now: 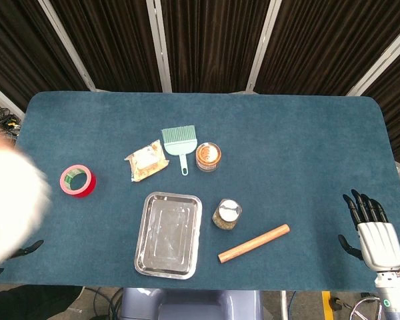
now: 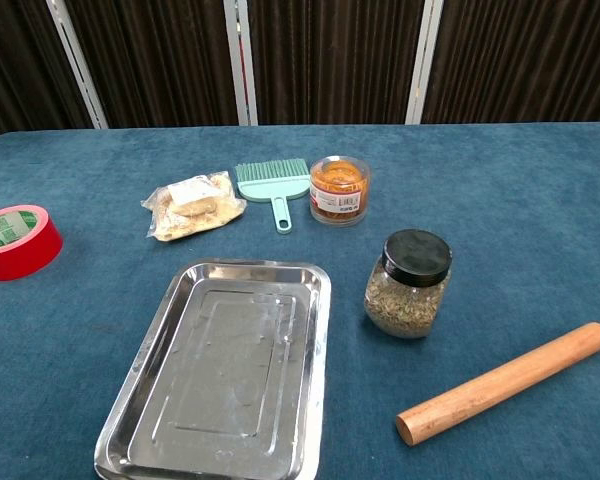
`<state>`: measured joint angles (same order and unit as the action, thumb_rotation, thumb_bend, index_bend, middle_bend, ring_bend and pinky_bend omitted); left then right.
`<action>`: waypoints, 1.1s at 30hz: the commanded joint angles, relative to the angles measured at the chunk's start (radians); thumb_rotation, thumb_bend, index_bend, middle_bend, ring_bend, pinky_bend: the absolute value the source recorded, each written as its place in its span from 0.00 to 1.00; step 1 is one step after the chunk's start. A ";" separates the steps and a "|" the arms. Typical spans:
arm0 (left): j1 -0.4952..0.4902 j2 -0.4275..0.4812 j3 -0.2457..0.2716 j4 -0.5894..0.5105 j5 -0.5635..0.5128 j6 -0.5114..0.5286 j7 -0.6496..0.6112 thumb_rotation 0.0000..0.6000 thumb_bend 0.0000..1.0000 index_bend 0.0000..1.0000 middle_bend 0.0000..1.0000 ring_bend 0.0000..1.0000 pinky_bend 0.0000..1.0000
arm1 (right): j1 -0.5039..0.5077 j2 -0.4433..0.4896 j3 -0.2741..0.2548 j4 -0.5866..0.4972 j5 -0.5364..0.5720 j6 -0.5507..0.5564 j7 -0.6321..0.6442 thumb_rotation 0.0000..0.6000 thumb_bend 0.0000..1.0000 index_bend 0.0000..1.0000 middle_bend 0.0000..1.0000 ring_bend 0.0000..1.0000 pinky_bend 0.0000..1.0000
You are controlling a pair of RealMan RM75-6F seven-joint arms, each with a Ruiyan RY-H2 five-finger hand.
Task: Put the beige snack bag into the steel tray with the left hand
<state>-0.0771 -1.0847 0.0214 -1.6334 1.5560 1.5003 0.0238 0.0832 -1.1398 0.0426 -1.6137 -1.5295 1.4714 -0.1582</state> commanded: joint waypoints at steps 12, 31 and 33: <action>-0.096 0.016 -0.069 -0.067 -0.095 -0.146 0.059 1.00 0.09 0.00 0.00 0.00 0.00 | 0.000 0.002 0.001 -0.009 -0.002 0.003 0.004 1.00 0.30 0.00 0.00 0.00 0.10; -0.654 -0.283 -0.288 0.168 -0.895 -0.618 0.589 1.00 0.10 0.00 0.00 0.00 0.04 | -0.004 0.023 0.001 -0.036 0.016 -0.008 0.061 1.00 0.30 0.00 0.00 0.00 0.10; -0.688 -0.318 -0.286 0.215 -0.919 -0.631 0.606 1.00 0.11 0.00 0.00 0.00 0.04 | -0.003 0.026 0.001 -0.040 0.019 -0.011 0.065 1.00 0.30 0.00 0.00 0.00 0.10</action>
<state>-0.7014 -1.3394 -0.2524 -1.4873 0.6903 0.9073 0.5865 0.0800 -1.1150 0.0437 -1.6533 -1.5118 1.4607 -0.0940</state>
